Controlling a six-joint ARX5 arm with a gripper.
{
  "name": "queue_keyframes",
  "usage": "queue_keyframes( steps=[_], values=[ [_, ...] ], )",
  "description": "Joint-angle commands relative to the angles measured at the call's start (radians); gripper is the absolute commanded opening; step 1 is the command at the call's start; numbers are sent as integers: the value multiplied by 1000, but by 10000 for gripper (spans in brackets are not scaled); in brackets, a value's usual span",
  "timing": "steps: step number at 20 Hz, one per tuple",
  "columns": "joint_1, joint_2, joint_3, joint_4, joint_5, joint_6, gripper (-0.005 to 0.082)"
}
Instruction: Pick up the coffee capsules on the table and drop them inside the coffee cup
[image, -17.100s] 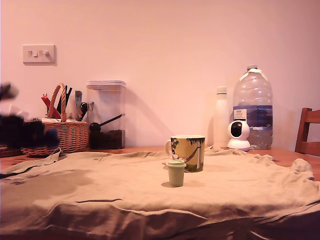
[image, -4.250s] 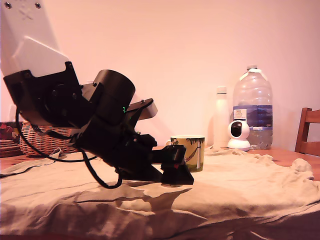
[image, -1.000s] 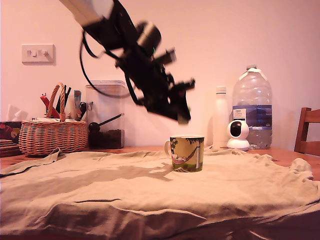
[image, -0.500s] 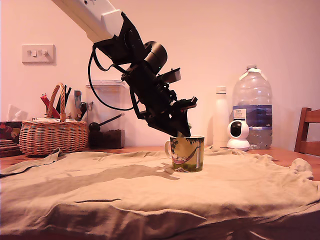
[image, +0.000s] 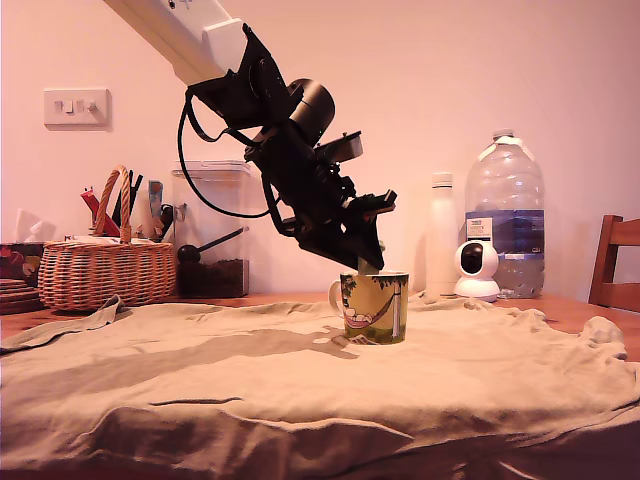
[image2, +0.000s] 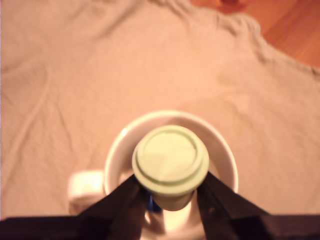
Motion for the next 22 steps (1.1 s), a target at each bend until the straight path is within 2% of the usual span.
queue_keyframes(
  steps=[1, 6, 8, 11, 13, 17, 21, 22],
  values=[
    [-3, 10, 12, 13, 1, 5, 614],
    [-3, 9, 12, 13, 4, 5, 619],
    [-3, 7, 16, 10, 4, 5, 577],
    [-3, 1, 42, -20, 5, 6, 416],
    [-3, -13, 77, -61, 22, 10, 268],
    [-5, -93, 97, -111, 21, 29, -27],
    [-5, -194, 96, -156, 14, 36, -23],
    [-5, -218, 96, -168, 3, 52, -23]
  ],
)
